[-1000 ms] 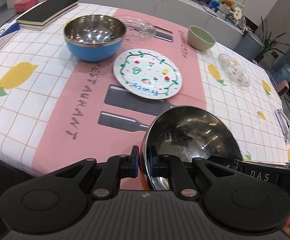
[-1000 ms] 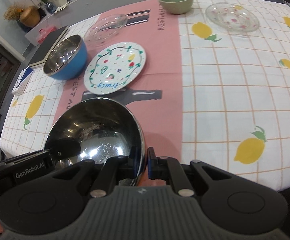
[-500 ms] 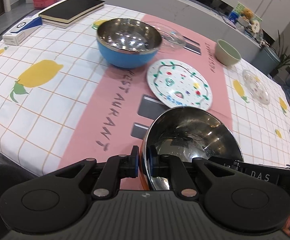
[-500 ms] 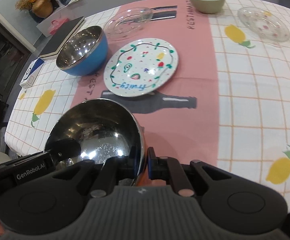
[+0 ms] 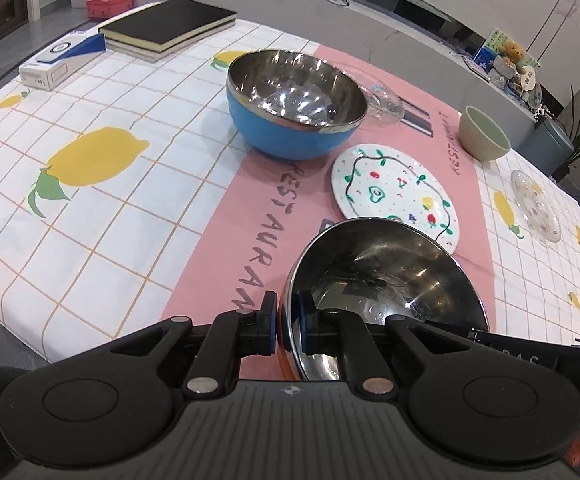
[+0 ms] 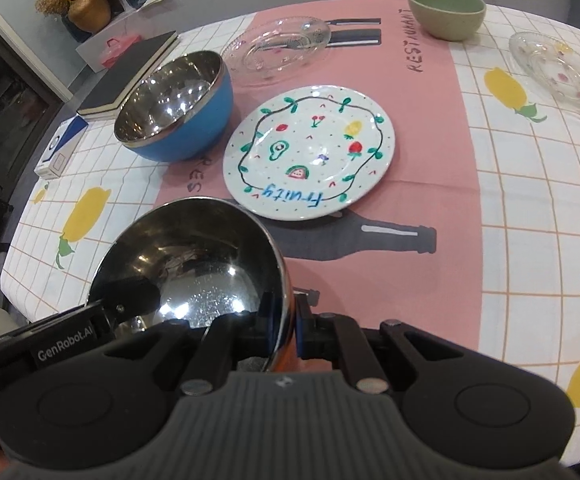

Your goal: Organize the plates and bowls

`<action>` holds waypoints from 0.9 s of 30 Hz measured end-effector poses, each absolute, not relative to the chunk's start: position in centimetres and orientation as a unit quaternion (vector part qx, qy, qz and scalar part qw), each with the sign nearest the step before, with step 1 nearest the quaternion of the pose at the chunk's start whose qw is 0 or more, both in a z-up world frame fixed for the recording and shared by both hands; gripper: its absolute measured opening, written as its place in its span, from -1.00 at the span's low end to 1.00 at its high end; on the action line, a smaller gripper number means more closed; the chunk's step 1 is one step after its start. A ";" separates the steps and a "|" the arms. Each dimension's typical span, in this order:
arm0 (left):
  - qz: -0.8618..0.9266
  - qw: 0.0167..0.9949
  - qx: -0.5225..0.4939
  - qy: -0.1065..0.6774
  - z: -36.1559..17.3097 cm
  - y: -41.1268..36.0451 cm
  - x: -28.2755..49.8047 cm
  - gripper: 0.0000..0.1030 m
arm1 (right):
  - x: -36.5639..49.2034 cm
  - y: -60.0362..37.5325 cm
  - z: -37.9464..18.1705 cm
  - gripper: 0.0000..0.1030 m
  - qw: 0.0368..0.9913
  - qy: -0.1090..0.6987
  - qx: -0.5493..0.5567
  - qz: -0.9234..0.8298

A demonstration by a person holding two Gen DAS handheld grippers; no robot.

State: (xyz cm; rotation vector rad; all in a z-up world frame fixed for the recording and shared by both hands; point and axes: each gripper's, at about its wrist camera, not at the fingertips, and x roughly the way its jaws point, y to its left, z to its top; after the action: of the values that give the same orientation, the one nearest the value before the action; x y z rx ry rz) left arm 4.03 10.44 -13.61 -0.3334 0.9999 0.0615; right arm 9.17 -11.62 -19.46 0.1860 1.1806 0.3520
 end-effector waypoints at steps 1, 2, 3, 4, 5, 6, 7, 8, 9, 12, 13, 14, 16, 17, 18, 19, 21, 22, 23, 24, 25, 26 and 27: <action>0.029 0.863 -0.159 0.478 -13.8 10.5 4.0 -0.78 | 9.2 -11.6 -19.6 -0.85 0.812 0.554 0.087 0.165; 0.028 0.862 -0.160 0.480 -14.0 10.5 4.0 -0.77 | 9.2 -11.6 -19.7 -0.85 0.811 0.555 0.087 0.165; 0.029 0.862 -0.162 0.479 -14.1 10.6 4.0 -0.76 | 9.1 -11.6 -19.8 -0.85 0.811 0.554 0.086 0.165; 0.030 0.863 -0.165 0.478 -14.2 10.7 3.9 -0.76 | 9.1 -11.5 -19.8 -0.84 0.812 0.552 0.085 0.167; 0.030 0.863 -0.167 0.475 -14.3 10.7 3.8 -0.76 | 9.1 -11.4 -19.7 -0.84 0.814 0.550 0.082 0.169; 0.031 0.863 -0.169 0.474 -14.3 10.8 3.8 -0.75 | 9.0 -11.3 -19.7 -0.82 0.815 0.548 0.079 0.171; 0.031 0.863 -0.170 0.474 -14.4 10.8 3.8 -0.75 | 9.0 -11.3 -19.6 -0.78 0.815 0.548 0.076 0.173; 0.031 0.862 -0.169 0.477 -14.4 10.8 3.8 -0.74 | 9.0 -11.2 -19.6 -0.76 0.814 0.548 0.074 0.175; 0.031 0.862 -0.168 0.477 -14.4 10.7 3.9 -0.74 | 8.9 -11.1 -19.6 -0.71 0.814 0.548 0.074 0.177; 0.035 0.862 -0.172 0.476 -14.4 10.8 3.9 -0.65 | 8.9 -11.0 -19.3 -0.56 0.815 0.545 0.076 0.182; 0.036 0.861 -0.173 0.476 -14.3 10.8 3.9 -0.59 | 8.9 -11.0 -19.2 -0.52 0.815 0.544 0.075 0.183; 0.037 0.862 -0.173 0.475 -14.3 10.8 3.9 -0.47 | 8.8 -11.0 -19.2 -0.48 0.816 0.544 0.074 0.183; 0.037 0.864 -0.171 0.471 -14.0 10.8 3.8 -0.33 | 8.7 -11.0 -19.0 -0.33 0.818 0.541 0.070 0.183; 0.036 0.865 -0.170 0.470 -13.8 10.8 3.7 -0.30 | 8.7 -10.9 -18.8 -0.31 0.818 0.541 0.067 0.182; 0.035 0.866 -0.169 0.468 -13.6 10.8 3.7 -0.25 | 8.6 -10.9 -18.7 -0.24 0.819 0.541 0.063 0.182; 0.034 0.868 -0.169 0.466 -13.3 10.8 3.7 -0.23 | 8.5 -11.0 -18.5 -0.21 0.820 0.539 0.061 0.183; 0.030 0.872 -0.167 0.459 -12.6 10.8 3.6 -0.20 | 8.3 -11.2 -17.9 -0.21 0.825 0.532 0.055 0.183; 0.029 0.875 -0.165 0.455 -12.1 10.8 3.5 -0.20 | 8.2 -11.3 -17.4 -0.21 0.829 0.526 0.052 0.183; 0.029 0.877 -0.163 0.450 -11.5 10.9 3.5 -0.19 | 8.1 -11.4 -16.9 -0.21 0.833 0.520 0.049 0.183; 0.029 0.880 -0.159 0.447 -11.0 11.0 3.6 -0.19 | 8.1 -11.6 -16.4 -0.21 0.837 0.513 0.048 0.184; 0.031 0.882 -0.155 0.444 -10.4 11.1 3.6 -0.19 | 8.2 -11.7 -15.7 -0.20 0.841 0.506 0.049 0.184; 0.032 0.884 -0.150 0.441 -9.8 11.2 3.8 -0.19 | 8.3 -11.9 -15.1 -0.20 0.845 0.499 0.049 0.184; 0.033 0.886 -0.146 0.438 -9.2 11.3 4.0 -0.19 | 8.5 -12.0 -14.5 -0.20 0.850 0.492 0.050 0.184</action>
State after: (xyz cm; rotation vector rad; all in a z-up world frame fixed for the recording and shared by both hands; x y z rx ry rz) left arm 3.97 11.34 -9.17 -0.3031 0.9114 0.0683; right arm 8.47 -12.03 -14.47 0.1058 1.0364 0.3873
